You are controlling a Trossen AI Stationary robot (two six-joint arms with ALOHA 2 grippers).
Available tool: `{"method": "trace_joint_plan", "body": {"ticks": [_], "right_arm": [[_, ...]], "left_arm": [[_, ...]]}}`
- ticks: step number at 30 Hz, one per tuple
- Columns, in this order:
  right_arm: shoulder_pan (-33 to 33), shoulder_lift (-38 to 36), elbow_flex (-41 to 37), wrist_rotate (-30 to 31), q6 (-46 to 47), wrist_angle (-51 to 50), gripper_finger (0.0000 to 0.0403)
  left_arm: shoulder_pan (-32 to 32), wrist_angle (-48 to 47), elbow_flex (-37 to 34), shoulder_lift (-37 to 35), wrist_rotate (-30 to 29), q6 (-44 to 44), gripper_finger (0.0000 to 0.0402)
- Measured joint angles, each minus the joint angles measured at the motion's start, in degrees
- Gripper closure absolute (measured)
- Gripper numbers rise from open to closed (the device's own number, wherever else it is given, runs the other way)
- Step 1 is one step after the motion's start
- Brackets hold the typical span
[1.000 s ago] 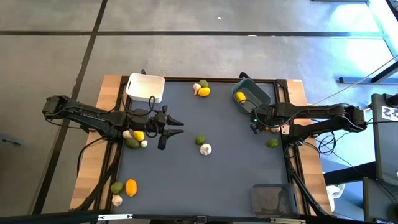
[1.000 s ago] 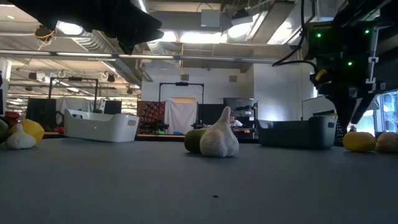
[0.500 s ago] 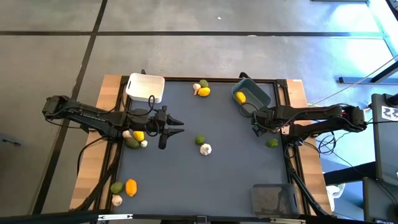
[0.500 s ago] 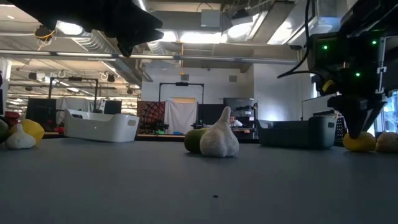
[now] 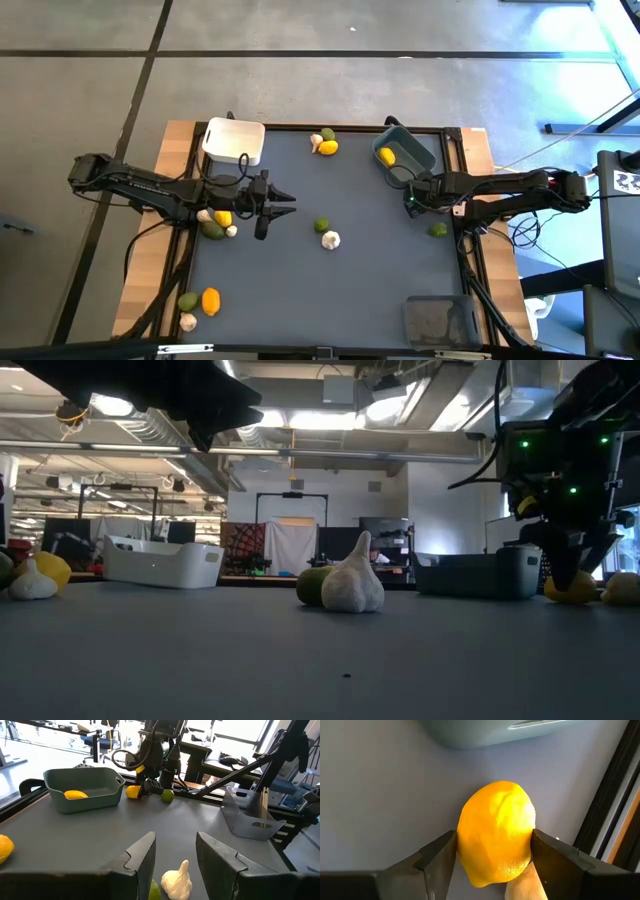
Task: Sort produce into baskets
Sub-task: Put the lemon into the blue bin
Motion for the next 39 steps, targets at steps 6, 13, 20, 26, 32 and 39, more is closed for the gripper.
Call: {"method": "trace_joint_plan", "body": {"ticks": [6, 13, 20, 26, 32, 39], "right_arm": [[0.0, 0.0, 0.0, 0.5, 0.0, 0.4, 0.0169], [0.0, 0.0, 0.0, 1.4, 0.9, 0.5, 0.0216], [0.0, 0.1, 0.0, 2.7, 0.9, 0.2, 0.0222], [0.0, 0.0, 1.2, 1.6, -0.5, -0.2, 0.0223], [0.1, 0.0, 4.4, -0.8, -3.0, -0.3, 0.0223], [2.8, 0.0, 9.2, -3.1, -4.8, -1.5, 0.0223]], "left_arm": [[0.0, 0.0, 0.0, 0.0, 0.0, 0.8, 0.0265], [0.0, -1.7, 0.0, 0.0, 0.0, 0.7, 0.0265], [0.0, -2.2, 0.0, 0.0, 0.0, 0.7, 0.0265], [0.0, -2.4, 0.0, 0.0, 0.0, 0.7, 0.0265], [0.0, -2.6, 0.0, 0.0, 0.0, 0.7, 0.0265], [0.0, -3.4, 0.0, 0.0, 0.0, 0.7, 0.0265]]}}
